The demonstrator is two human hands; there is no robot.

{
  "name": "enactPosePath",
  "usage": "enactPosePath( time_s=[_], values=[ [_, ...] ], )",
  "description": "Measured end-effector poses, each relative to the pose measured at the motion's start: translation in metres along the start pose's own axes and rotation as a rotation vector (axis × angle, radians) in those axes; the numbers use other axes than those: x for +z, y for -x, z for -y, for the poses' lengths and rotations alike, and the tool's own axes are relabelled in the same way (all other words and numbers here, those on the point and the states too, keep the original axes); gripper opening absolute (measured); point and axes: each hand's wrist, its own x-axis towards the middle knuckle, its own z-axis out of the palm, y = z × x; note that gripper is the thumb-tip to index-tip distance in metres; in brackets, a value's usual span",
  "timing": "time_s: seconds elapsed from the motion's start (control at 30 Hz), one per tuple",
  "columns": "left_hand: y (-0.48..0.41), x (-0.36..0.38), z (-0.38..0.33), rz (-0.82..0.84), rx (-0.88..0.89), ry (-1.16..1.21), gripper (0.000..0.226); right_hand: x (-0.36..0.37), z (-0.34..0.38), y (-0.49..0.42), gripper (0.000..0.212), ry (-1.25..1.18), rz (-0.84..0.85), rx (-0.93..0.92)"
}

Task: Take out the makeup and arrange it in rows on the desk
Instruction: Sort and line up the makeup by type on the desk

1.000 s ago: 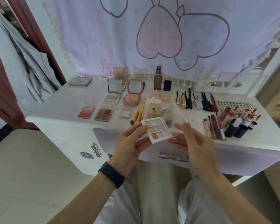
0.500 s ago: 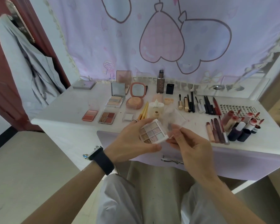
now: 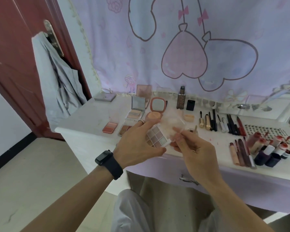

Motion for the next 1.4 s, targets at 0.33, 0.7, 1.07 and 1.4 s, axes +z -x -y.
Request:
enactPosePath(
  time_s=[0.33,0.7,1.07,1.4],
  values=[
    [0.024,-0.048,0.070,-0.264,-0.232,0.137,0.084,0.072,0.013,-0.026,0.032,0.174,0.290,-0.002],
    [0.020,-0.105,0.204,-0.310,-0.737,0.049,0.092,0.156,-0.064,-0.028,0.046,0.946,0.447,-0.564],
    [-0.021,-0.103,0.251,-0.120,-0.926,-0.186,0.071,0.194,-0.102,-0.058,0.052,1.142,0.546,-0.939],
    [-0.039,-0.110,0.264,-0.105,-0.965,-0.148,0.050,0.197,-0.102,-0.051,0.051,1.081,0.509,-0.851]
  ],
)
